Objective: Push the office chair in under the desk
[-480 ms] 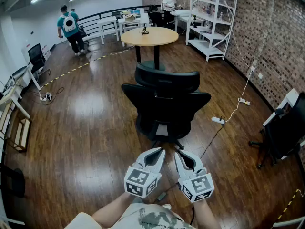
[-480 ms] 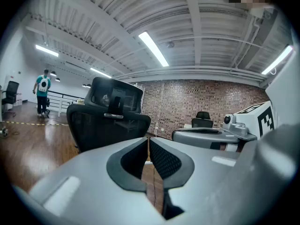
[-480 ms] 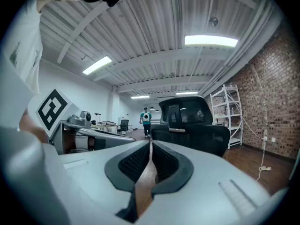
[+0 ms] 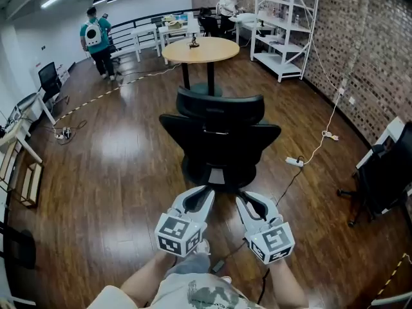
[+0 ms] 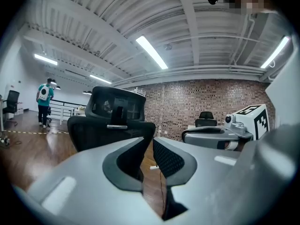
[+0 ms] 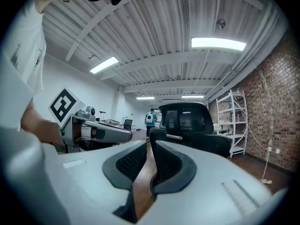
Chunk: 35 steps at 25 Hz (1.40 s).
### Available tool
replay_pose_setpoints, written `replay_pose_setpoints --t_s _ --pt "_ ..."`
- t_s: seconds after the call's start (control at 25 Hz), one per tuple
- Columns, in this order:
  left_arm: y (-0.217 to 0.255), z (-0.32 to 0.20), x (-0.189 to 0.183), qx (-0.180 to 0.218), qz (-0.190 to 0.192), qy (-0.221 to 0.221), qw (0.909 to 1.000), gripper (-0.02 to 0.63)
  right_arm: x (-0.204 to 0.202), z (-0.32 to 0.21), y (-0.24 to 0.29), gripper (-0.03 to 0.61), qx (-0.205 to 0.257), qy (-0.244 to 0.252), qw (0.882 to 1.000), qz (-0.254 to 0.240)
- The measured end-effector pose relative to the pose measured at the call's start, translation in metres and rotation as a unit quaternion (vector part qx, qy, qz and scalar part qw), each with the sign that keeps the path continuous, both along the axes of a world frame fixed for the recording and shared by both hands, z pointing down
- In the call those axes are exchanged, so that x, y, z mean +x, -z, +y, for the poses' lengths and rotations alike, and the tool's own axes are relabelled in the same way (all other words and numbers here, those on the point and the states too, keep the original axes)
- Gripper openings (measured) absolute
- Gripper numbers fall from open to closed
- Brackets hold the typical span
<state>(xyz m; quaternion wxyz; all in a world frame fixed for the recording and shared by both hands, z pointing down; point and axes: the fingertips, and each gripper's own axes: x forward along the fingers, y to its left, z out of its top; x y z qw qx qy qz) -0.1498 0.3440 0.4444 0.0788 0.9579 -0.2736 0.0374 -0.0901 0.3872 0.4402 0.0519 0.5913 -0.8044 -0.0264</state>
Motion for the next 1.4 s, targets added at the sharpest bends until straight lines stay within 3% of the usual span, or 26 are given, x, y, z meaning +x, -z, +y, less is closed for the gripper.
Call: replay_pose_setpoints --t_s 0.32,0.64,0.84,1.04,1.24,1.4 --pt "0.008 -0.052 0.016 0.020 -0.011 -0.030 0.9993 0.129 0.032 -0.040 0.012 0.088 0.004 -0.013 1.000 0.024" --pt "0.018 -0.133 0.015 0.065 -0.064 -0.038 0.9951 0.198 0.075 -0.100 0.019 0.143 -0.010 -0.017 0.997 0.073" --pt "0.016 -0.194 0.001 0.091 -0.106 -0.031 0.9897 0.237 0.098 -0.136 0.019 0.210 -0.029 -0.012 0.993 0.115" --pt "0.012 -0.244 -0.010 0.149 -0.180 -0.038 0.9714 0.301 0.119 -0.165 0.020 0.250 -0.053 -0.006 0.982 0.183" --pt "0.003 -0.289 -0.017 0.163 -0.232 -0.049 0.9576 0.331 0.139 -0.191 0.010 0.289 -0.097 0.001 0.964 0.249" --pt "-0.026 -0.316 -0.024 0.164 -0.312 -0.093 0.9310 0.372 0.161 -0.206 -0.014 0.331 -0.154 0.004 0.939 0.308"
